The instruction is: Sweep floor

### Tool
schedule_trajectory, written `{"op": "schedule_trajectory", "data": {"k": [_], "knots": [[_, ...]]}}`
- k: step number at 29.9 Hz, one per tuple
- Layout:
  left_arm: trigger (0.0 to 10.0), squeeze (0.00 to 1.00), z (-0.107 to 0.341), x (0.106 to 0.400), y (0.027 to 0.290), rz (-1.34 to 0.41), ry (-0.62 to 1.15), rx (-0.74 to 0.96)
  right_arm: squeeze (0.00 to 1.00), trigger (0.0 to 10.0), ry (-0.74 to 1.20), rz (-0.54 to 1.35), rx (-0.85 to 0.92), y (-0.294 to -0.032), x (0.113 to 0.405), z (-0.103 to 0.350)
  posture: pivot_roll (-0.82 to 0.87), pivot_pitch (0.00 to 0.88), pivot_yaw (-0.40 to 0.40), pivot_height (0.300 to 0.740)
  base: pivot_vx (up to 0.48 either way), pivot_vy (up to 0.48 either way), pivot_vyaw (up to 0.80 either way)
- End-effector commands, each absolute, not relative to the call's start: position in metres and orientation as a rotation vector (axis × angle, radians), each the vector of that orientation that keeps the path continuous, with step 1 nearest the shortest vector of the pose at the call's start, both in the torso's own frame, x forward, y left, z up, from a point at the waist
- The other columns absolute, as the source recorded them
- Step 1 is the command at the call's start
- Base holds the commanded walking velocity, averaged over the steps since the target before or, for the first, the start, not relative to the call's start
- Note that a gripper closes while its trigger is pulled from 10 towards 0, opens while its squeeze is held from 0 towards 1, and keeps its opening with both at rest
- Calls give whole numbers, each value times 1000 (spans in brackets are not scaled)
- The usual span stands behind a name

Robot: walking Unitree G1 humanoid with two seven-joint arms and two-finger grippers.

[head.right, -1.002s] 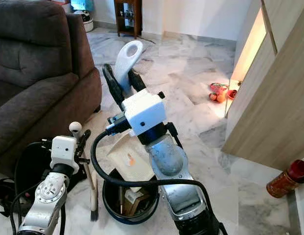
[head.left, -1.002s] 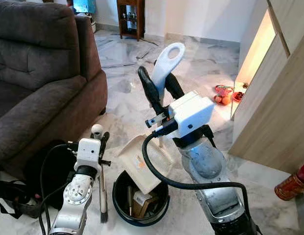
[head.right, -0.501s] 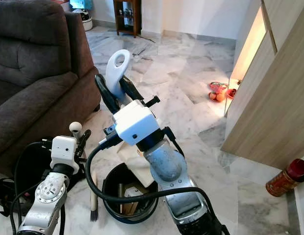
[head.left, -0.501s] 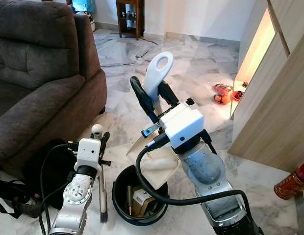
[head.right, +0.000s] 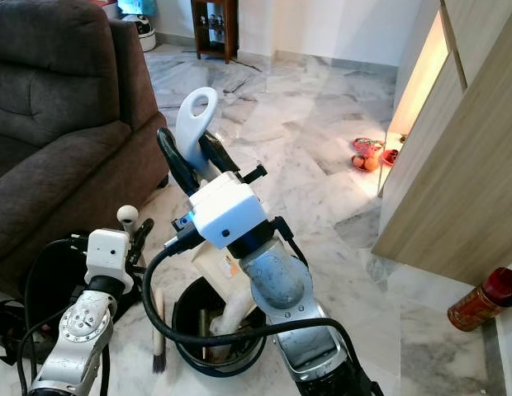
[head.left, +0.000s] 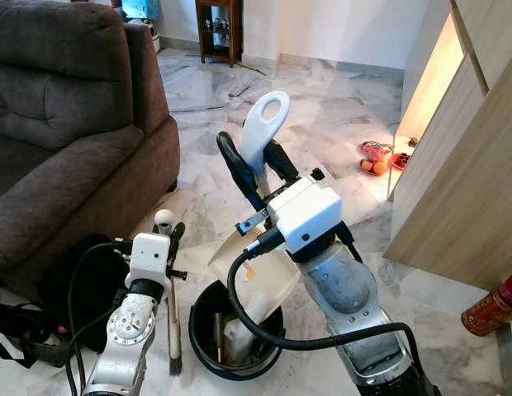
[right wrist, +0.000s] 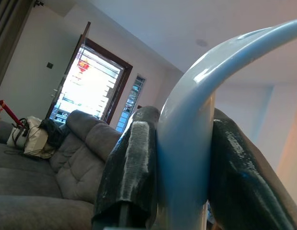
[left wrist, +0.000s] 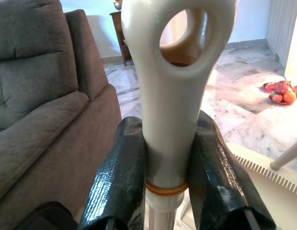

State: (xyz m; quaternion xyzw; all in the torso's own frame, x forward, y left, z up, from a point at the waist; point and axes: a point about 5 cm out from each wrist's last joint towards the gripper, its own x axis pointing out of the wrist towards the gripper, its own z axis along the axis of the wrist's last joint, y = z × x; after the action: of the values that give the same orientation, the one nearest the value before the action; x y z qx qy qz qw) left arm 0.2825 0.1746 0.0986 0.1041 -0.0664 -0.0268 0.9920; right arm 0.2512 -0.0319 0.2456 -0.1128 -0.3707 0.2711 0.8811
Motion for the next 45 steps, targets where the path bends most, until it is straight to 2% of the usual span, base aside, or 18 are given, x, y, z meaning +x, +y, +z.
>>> {"op": "schedule_trajectory", "data": {"k": [1,8,12,17,18,24,29,32,35,40,43,45], "knots": [[10000,0,106,283,174,-60,-179,218,0,10000,-849,551,-243,-32,247,257,149,58,3,740,0,0,0],[10000,0,106,283,174,-58,-181,217,0,10000,-847,494,-271,-36,252,258,148,57,1,740,0,0,0],[10000,0,107,283,174,-59,-182,217,0,10000,-855,337,-325,-57,267,267,148,58,3,740,0,0,0],[10000,0,107,283,174,-60,-182,217,0,10000,-847,229,-395,-79,276,267,147,58,3,740,0,0,0],[10000,0,107,283,174,-60,-182,217,0,10000,-831,172,-421,-92,280,266,145,59,2,740,0,0,0],[10000,0,107,283,175,-60,-182,217,0,10000,-783,44,-427,-116,288,261,143,60,4,740,0,0,0],[10000,0,107,282,175,-63,-180,218,0,10000,-658,-35,-458,-135,297,230,143,61,7,740,0,0,0],[10000,0,108,280,176,-64,-185,218,0,10000,-590,-44,-471,-139,297,208,146,64,6,740,0,0,0],[10000,0,108,280,176,-64,-185,218,0,10000,-590,-44,-471,-139,297,208,146,64,6,740,0,0,0],[10000,0,108,273,178,-66,-185,217,0,10000,-452,-92,-485,-155,299,168,146,68,8,740,0,0,0],[10000,0,108,272,178,-67,-185,217,0,10000,-441,-100,-485,-157,299,165,145,68,8,740,0,0,0],[10000,0,109,271,178,-71,-188,217,0,10000,-386,-126,-435,-161,299,150,146,68,8,740,0,0,0]]}}
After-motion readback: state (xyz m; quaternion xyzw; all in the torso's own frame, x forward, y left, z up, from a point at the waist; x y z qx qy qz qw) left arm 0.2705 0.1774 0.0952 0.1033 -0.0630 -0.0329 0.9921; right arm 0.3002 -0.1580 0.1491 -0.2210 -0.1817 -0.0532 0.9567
